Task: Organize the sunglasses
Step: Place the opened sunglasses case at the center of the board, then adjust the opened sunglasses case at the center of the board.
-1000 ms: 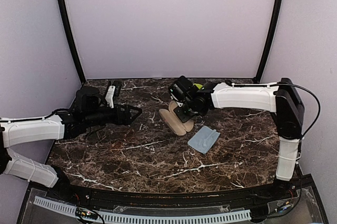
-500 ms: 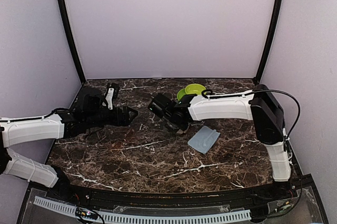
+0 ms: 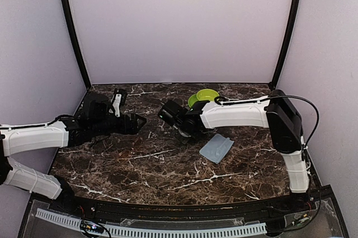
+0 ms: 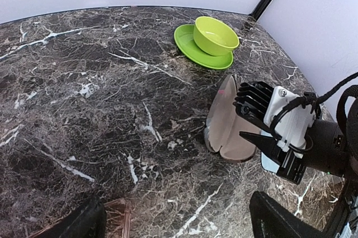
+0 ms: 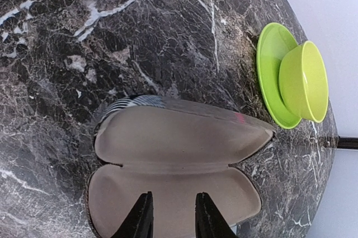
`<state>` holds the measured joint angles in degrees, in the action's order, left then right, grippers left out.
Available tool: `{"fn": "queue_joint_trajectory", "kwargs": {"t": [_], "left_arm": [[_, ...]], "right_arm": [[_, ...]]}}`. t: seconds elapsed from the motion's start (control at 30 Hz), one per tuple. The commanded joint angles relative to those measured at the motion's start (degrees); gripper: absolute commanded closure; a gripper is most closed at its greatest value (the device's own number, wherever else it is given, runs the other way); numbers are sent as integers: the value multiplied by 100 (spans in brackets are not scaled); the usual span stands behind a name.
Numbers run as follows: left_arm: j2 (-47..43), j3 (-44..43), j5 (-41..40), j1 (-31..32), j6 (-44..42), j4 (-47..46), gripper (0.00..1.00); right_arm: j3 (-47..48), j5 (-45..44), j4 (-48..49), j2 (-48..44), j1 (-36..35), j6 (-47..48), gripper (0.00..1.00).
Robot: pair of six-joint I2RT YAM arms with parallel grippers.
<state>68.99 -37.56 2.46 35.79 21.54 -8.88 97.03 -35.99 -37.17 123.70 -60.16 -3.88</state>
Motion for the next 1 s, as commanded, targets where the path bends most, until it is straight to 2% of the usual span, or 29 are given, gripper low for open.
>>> {"fn": "queue_joint_trajectory", "kwargs": {"t": [0.0,0.37,0.8,0.97], "left_arm": [[22,-85,-17,-20,-87,2,9],[111,-76,41,-20,-58,-40,9],[192,-67,72,-20,-68,-46,9],[241,-83,87,-20,-72,-52,9]], "right_arm": [[-161,217,63,-256,13,-223,72],[-608,533,-68,-554,181,-524,72],[-583,297,-380,-723,573,-720,70],[-574,475,-398,-829,698,-948,67]]}}
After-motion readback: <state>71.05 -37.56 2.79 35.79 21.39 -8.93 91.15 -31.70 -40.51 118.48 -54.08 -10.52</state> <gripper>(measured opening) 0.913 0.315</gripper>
